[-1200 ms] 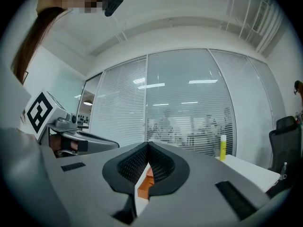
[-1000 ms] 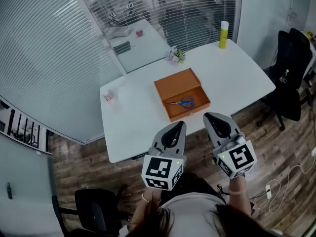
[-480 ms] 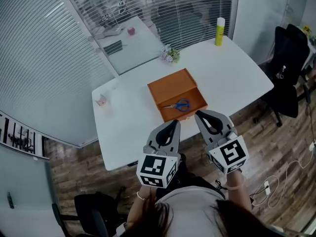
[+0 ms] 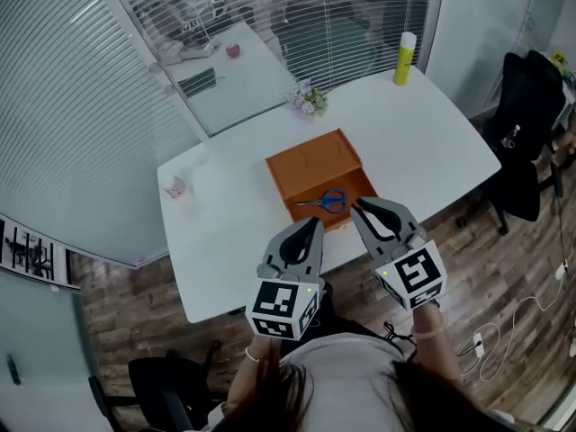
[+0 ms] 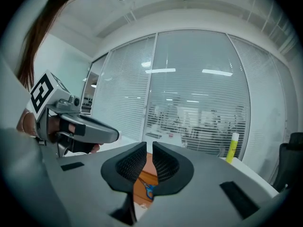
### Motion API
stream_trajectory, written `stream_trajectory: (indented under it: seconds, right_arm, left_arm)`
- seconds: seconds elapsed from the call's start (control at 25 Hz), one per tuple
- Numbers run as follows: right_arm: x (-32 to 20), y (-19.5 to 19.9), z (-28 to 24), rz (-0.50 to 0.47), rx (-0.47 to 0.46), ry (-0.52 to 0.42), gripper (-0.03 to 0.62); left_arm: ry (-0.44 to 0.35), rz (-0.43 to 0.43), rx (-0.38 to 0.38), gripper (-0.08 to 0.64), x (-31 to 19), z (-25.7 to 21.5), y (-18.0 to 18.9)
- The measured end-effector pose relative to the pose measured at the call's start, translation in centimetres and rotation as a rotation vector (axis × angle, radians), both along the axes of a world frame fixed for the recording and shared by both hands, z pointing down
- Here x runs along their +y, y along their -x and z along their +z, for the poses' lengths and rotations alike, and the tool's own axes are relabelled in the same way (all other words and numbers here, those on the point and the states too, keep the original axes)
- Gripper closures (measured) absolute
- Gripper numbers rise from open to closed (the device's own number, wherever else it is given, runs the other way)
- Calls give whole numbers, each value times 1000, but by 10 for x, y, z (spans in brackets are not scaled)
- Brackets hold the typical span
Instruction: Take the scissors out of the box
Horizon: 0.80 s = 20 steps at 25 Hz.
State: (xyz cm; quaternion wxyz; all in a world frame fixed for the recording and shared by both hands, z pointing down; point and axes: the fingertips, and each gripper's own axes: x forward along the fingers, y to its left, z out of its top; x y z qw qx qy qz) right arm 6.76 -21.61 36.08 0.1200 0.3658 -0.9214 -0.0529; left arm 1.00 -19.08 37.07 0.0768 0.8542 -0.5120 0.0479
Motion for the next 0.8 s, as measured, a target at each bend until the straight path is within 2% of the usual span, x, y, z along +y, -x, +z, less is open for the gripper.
stream_trajectory:
  seconds: [0.12, 0.32, 0.56, 0.8]
  right_arm:
    - [-14, 5, 12, -11, 48, 22, 517]
    - [-31, 10, 33, -36, 129, 44, 511]
    - [-49, 18, 70, -91, 297, 73, 480]
    - [-69, 24, 107, -146, 486, 79, 453]
  left_arm:
    - [-1, -7, 10, 543, -15, 2, 7]
    - [13, -19, 23, 543, -33, 14, 18]
    - [26, -14, 45, 543, -51, 17, 30]
    - [33, -46, 70, 543, -69, 26, 43]
